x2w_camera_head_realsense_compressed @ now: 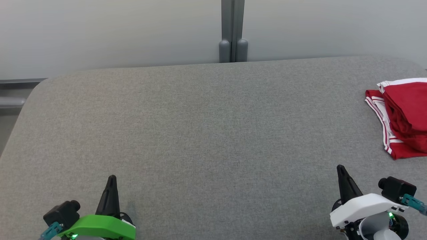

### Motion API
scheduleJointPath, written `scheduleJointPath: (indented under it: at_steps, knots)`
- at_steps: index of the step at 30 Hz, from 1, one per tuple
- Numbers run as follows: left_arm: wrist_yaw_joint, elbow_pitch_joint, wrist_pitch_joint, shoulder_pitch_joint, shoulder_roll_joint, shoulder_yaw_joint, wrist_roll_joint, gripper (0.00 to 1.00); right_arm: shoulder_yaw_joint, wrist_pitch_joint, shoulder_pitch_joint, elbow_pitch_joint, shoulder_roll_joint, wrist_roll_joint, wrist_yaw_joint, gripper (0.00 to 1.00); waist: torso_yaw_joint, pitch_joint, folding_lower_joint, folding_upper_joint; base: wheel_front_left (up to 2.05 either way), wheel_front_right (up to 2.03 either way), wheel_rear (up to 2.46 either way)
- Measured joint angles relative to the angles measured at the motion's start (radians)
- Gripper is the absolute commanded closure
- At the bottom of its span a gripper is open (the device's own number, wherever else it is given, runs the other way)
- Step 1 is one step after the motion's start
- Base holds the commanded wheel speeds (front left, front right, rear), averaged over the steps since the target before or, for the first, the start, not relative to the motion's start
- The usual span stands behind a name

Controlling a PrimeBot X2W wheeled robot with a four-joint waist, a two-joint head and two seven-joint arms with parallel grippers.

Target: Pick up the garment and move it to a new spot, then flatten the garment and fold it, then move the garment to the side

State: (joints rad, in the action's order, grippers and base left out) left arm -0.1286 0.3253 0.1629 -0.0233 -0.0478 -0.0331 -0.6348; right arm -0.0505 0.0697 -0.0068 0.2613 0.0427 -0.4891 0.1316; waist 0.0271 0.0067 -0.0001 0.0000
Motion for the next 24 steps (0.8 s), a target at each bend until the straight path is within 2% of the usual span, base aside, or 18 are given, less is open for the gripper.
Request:
scheduleJointPath:
  at_steps: [24]
  knots:
    - [0.000, -0.026, -0.084, -0.021, 0.000, 0.044, -0.312, 1.00, -0.020, -0.059, -0.030, -0.005, 0.001, -0.357, 0.000, 1.00, -0.006, -0.001, 0.0000, 0.0000, 0.00, 0.00, 0.00]
